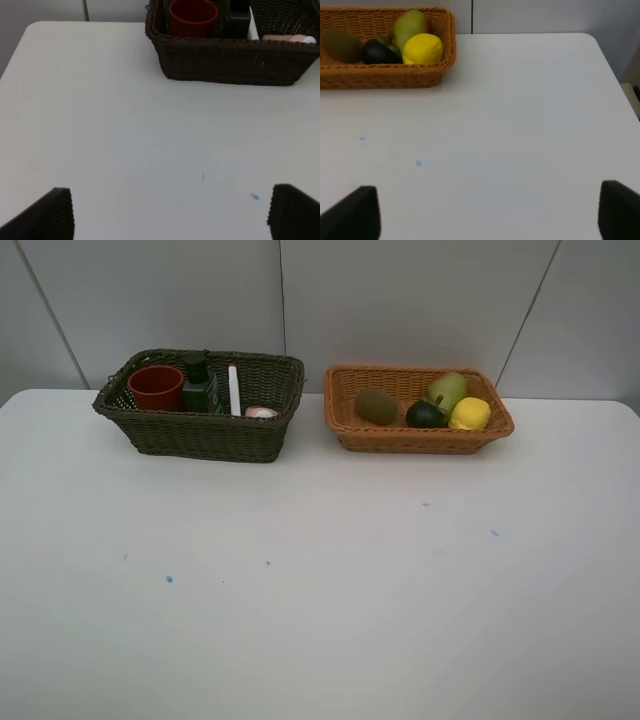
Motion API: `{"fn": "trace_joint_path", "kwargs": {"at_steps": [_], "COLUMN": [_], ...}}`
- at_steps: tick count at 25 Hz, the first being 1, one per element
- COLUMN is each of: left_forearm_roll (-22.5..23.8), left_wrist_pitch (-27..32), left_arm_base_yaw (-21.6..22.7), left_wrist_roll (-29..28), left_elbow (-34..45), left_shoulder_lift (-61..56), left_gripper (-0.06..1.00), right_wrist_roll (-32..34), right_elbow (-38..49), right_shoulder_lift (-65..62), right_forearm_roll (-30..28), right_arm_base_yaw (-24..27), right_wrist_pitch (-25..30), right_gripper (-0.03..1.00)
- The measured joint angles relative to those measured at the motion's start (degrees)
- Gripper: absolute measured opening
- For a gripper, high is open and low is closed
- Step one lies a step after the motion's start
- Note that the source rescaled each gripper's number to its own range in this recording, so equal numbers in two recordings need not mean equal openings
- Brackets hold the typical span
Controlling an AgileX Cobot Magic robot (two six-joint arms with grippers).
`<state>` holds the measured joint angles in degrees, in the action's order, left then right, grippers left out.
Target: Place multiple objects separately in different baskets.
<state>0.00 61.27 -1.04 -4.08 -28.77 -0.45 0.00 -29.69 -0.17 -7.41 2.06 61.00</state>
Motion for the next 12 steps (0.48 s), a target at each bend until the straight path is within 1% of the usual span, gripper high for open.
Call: {"fn": "trace_joint_path", "kwargs": {"at_steps": [4,12], "left_forearm_roll": [0.00,0.00], "left_wrist_pitch": [0.00,-0.05], "left_arm_base_yaw": [-1.70,-1.70], "left_wrist_roll": [0.00,0.00], "left_elbow": [0.00,0.00], "left_shoulder_lift": [0.00,0.00], "left_gripper": [1.00,1.00], "right_wrist_roll": [0.00,0.00], "right_elbow": [0.00,0.00], "right_shoulder_lift": [0.00,0.00], "right_forearm_roll": [0.00,0.00], "right_arm_base_yaw": [0.00,0.00], "right_wrist_pitch": [0.00,0.00], "right_gripper": [0.94,0.94]}}
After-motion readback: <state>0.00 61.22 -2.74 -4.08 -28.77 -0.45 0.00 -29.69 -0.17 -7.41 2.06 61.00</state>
